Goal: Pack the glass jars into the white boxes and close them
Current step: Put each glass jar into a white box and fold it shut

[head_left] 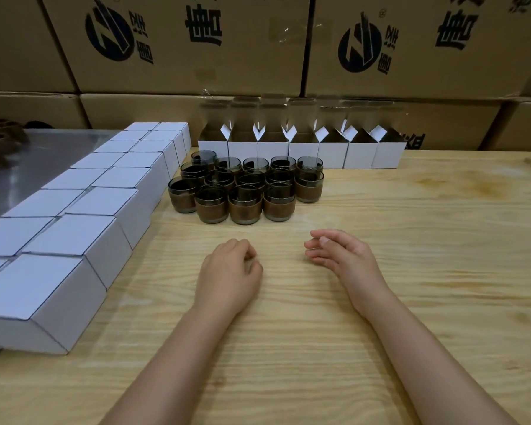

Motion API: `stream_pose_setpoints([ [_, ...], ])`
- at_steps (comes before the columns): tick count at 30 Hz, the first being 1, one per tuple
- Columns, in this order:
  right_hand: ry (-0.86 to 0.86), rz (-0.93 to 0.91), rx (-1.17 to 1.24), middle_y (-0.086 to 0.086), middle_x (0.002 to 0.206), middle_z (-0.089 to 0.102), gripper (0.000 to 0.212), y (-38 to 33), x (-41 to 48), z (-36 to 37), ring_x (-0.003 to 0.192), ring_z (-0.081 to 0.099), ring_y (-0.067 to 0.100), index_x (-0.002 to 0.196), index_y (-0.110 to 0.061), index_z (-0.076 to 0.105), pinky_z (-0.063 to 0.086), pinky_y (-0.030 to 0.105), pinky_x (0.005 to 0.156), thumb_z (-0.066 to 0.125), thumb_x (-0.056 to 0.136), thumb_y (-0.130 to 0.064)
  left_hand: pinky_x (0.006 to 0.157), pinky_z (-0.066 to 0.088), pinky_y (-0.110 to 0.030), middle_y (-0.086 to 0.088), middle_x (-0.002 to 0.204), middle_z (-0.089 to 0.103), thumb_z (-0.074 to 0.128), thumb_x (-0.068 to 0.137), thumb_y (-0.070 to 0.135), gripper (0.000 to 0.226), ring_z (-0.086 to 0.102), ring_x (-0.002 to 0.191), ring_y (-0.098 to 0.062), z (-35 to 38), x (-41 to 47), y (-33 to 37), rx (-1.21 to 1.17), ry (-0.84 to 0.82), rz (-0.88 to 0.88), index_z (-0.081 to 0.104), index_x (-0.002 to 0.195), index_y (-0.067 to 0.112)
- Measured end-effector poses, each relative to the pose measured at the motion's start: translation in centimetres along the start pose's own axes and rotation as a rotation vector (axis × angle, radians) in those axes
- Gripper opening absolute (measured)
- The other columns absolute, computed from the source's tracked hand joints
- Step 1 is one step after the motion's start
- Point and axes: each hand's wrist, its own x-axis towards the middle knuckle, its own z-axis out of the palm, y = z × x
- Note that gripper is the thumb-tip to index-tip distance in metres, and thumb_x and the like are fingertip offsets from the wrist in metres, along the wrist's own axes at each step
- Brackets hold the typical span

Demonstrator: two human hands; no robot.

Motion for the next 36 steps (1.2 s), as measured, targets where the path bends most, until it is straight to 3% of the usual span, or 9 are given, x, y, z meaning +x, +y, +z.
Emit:
stream_pose_setpoints([
  [4, 0.183, -0.118, -0.203, 0.000, 0.075, 0.067, 0.027, -1.2, 3.7, 0.3, 0.074, 0.061, 0.014, 0.078, -0.019, 0.070, 0.051, 0.027, 0.072, 0.050, 0.096, -0.015, 0.085, 0.040, -0.029, 0.012, 0.096, 0.052, 0.051, 0.091, 0.029, 0.011, 0.048, 0.092, -0.010, 0.3, -0.1, -0.1, 0.042, 0.028, 0.054, 0.055, 0.100, 0.024],
  [7, 0.236, -0.177, -0.400, -0.001, 0.086, 0.066, 0.033, -3.0, 9.3, 0.2, 0.084, 0.059, 0.014, 0.079, -0.023, 0.067, 0.047, 0.028, 0.074, 0.041, 0.099, -0.026, 0.087, 0.035, -0.025, 0.016, 0.099, 0.046, 0.045, 0.093, 0.033, 0.012, 0.042, 0.092, -0.006, 0.7, -0.1, -0.3, 0.075, 0.038, 0.089, 0.048, 0.103, 0.028],
  [11, 0.211, -0.196, -0.746, 0.010, 0.105, 0.061, 0.041, -4.5, 17.5, -0.1, 0.095, 0.056, 0.023, 0.096, -0.004, 0.066, 0.041, 0.032, 0.072, 0.034, 0.101, -0.029, 0.088, 0.027, -0.020, 0.018, 0.102, 0.038, 0.040, 0.093, 0.037, 0.012, 0.036, 0.097, -0.003, 1.2, 0.0, -0.7, 0.086, 0.042, 0.087, 0.042, 0.104, 0.032],
  [13, 0.148, -0.183, -0.884, 0.019, 0.115, 0.056, 0.043, -4.9, 21.2, -0.1, 0.102, 0.055, 0.030, 0.104, 0.005, 0.062, 0.042, 0.037, 0.082, 0.033, 0.101, -0.027, 0.088, 0.025, -0.019, 0.019, 0.103, 0.037, 0.041, 0.091, 0.038, 0.012, 0.034, 0.098, -0.002, 1.3, 0.0, -0.8, 0.083, 0.044, 0.086, 0.040, 0.103, 0.034],
  [17, 0.026, -0.161, -1.016, 0.015, 0.140, 0.045, 0.041, -4.8, 26.4, 0.3, 0.127, 0.043, 0.031, 0.125, 0.002, 0.054, 0.034, 0.038, 0.104, 0.034, 0.101, -0.024, 0.086, 0.018, -0.017, 0.024, 0.104, 0.032, 0.040, 0.090, 0.040, 0.013, 0.029, 0.099, 0.004, 1.4, 0.0, -1.0, 0.060, 0.024, 0.090, 0.035, 0.102, 0.038],
  [20, -0.055, -0.034, -1.080, 0.007, 0.157, 0.022, 0.047, -4.0, 28.5, 1.1, 0.142, 0.021, 0.029, 0.143, -0.003, 0.037, 0.020, 0.036, 0.114, 0.027, 0.102, -0.025, 0.087, 0.022, -0.021, 0.020, 0.102, 0.042, 0.042, 0.085, 0.038, 0.016, 0.039, 0.098, -0.001, 1.5, 0.0, -0.8, 0.042, 0.047, 0.078, 0.047, 0.099, 0.032],
  [24, -0.007, 0.032, -1.109, 0.018, 0.148, 0.033, 0.043, -3.2, 29.7, 1.5, 0.134, 0.033, 0.032, 0.140, -0.002, 0.036, 0.030, 0.035, 0.103, 0.027, 0.102, -0.020, 0.085, 0.028, -0.024, 0.017, 0.098, 0.047, 0.032, 0.078, 0.045, 0.031, 0.046, 0.094, -0.003, 1.5, -0.1, -0.6, 0.042, 0.053, 0.073, 0.053, 0.094, 0.029],
  [27, 0.041, -0.036, -1.094, 0.019, 0.136, 0.045, 0.043, -3.1, 29.7, 1.4, 0.122, 0.045, 0.033, 0.137, -0.002, 0.036, 0.036, 0.033, 0.091, 0.030, 0.103, -0.028, 0.089, 0.022, -0.020, 0.021, 0.103, 0.041, 0.037, 0.084, 0.043, 0.020, 0.039, 0.101, 0.000, 1.5, -0.1, -0.9, 0.032, 0.035, 0.073, 0.045, 0.099, 0.034],
  [36, 0.299, -0.599, -0.960, 0.008, 0.120, 0.051, 0.020, -9.4, 23.0, 1.3, 0.109, 0.051, 0.022, 0.107, -0.005, 0.060, 0.044, 0.031, 0.089, 0.048, 0.096, -0.017, 0.086, 0.018, -0.018, 0.020, 0.103, 0.035, 0.039, 0.088, 0.039, 0.014, 0.032, 0.099, 0.000, 1.5, -0.1, -0.9, 0.056, 0.042, 0.085, 0.035, 0.100, 0.036],
])
